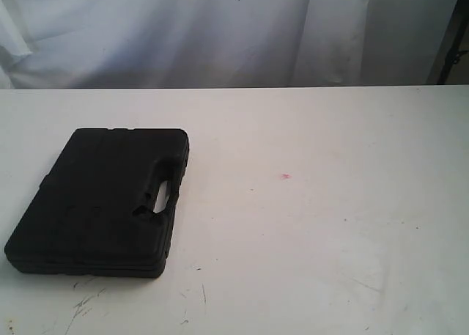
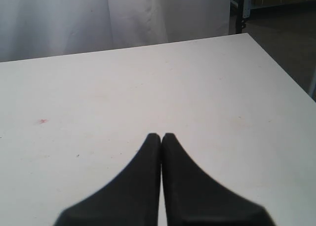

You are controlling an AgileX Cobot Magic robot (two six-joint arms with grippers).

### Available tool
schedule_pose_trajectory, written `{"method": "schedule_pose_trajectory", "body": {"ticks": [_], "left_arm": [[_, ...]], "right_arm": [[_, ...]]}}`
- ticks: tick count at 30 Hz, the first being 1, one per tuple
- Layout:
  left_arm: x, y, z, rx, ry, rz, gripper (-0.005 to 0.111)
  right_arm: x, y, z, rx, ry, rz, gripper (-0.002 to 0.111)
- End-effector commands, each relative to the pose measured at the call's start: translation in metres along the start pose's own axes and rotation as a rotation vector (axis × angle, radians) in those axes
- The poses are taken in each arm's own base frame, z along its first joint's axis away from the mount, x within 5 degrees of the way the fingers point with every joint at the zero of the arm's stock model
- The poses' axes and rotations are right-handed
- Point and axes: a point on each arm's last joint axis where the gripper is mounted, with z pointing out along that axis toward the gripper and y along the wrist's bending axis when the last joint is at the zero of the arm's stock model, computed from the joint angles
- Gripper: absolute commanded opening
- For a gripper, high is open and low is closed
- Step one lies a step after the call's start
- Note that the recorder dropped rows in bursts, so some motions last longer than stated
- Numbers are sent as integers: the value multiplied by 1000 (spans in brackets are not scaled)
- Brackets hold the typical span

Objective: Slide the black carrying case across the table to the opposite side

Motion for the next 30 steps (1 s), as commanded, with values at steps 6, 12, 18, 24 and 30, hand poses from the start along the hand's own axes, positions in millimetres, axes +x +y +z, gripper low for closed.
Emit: {"method": "schedule_pose_trajectory", "body": {"ticks": [6, 12, 18, 24, 30], "left_arm": [[1, 0, 0, 6, -5, -6, 0], [1, 0, 0, 6, -5, -6, 0], [1, 0, 0, 6, -5, -6, 0], [1, 0, 0, 6, -5, -6, 0], [1, 0, 0, 6, -5, -6, 0]], "right_arm": [[1, 0, 0, -2, -3, 3, 0], [0, 0, 0, -2, -7, 3, 0], [-3, 0, 0, -4, -46, 3, 0], [-3, 0, 0, -4, -46, 3, 0], [-3, 0, 0, -4, -40, 3, 0]]}}
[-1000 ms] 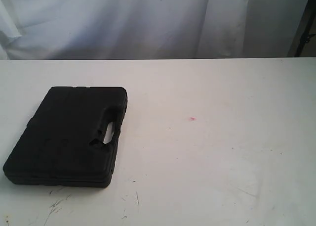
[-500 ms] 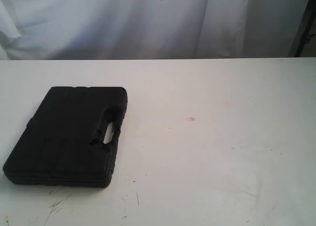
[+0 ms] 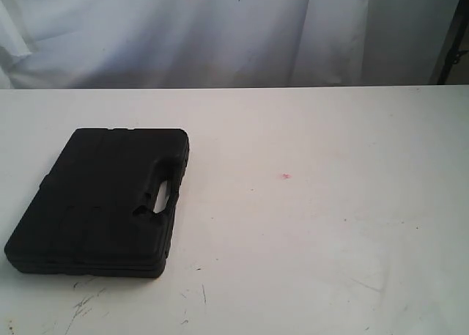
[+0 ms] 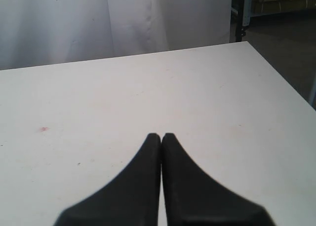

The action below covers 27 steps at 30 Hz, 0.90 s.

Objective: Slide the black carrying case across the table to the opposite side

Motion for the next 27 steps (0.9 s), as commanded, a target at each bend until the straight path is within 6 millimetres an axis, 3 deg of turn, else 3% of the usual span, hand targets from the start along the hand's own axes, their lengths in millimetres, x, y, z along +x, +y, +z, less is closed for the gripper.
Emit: {"method": "schedule_pose_trajectory", "body": {"ticks": [1, 13, 20, 27], "left_arm": [[1, 0, 0, 6, -5, -6, 0], [1, 1, 0, -5, -8, 28, 0], [-25, -2, -4, 18, -291, 29, 0], [-32, -2, -6, 26, -378, 29, 0]], "right_arm": [[0, 0, 0, -2, -14, 3, 0], [0, 0, 0, -2, -14, 3, 0], [0, 0, 0, -2, -14, 3, 0], [0, 0, 0, -2, -14, 3, 0]]}}
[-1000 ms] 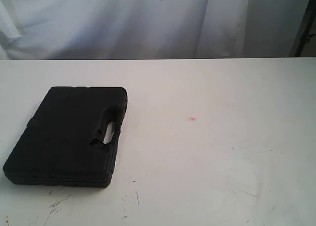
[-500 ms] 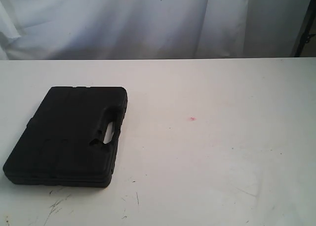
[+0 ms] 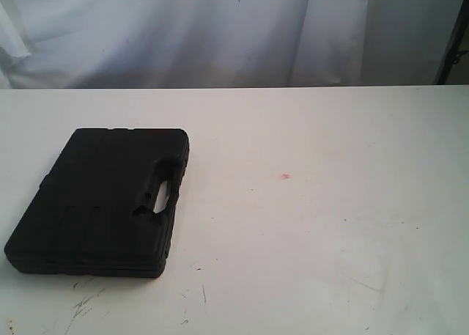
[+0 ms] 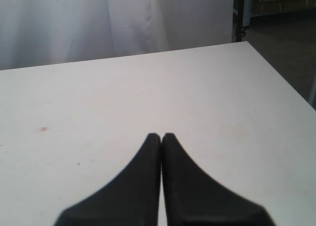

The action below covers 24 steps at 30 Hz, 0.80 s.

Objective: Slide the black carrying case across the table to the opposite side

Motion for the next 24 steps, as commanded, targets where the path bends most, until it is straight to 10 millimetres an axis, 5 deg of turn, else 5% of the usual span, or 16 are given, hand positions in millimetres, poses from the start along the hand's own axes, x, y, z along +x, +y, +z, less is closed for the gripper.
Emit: {"method": "schedule_pose_trajectory", "body": {"ticks": [1, 11, 17, 24], "left_arm": [[-3, 0, 0, 8, -45, -15, 0], [-16, -1, -2, 14, -89, -108, 0], [-74, -7, 11, 14, -34, -108, 0], [-136, -15, 60, -4, 256, -112, 0]], "right_arm": [[0, 0, 0, -2, -14, 3, 0], [0, 0, 0, -2, -14, 3, 0], [0, 0, 0, -2, -14, 3, 0], [0, 0, 0, -2, -14, 3, 0]]}}
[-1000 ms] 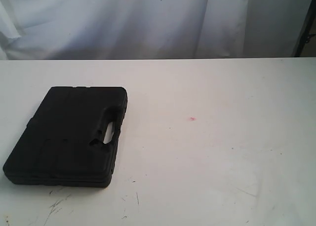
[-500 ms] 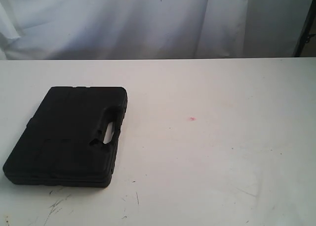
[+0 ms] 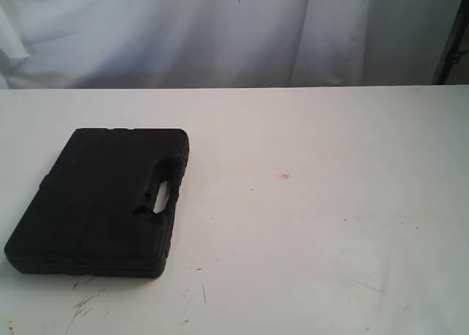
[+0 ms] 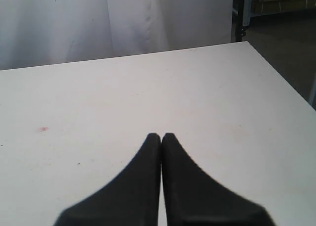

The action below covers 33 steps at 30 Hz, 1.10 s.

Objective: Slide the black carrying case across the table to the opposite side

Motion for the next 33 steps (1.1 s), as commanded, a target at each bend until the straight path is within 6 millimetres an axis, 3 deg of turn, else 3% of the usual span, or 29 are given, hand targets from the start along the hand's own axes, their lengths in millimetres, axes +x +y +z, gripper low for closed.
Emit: {"method": "schedule_pose_trajectory", "body": {"ticks": [1, 5, 9, 17, 22, 33], "left_arm": [[-33, -7, 33, -16, 198, -20, 0], [-59, -13, 61, -18, 299, -33, 0], [-67, -17, 85, -1, 437, 44, 0], [-34, -26, 140, 128, 828, 22, 0], [-22, -26, 163, 131, 824, -33, 0], [-7, -30, 181, 174, 867, -110, 0]], "right_arm": [[0, 0, 0, -2, -14, 3, 0], [0, 0, 0, -2, -14, 3, 0], [0, 0, 0, -2, -14, 3, 0], [0, 0, 0, -2, -14, 3, 0], [0, 0, 0, -2, -14, 3, 0], [0, 0, 0, -2, -14, 3, 0]]}}
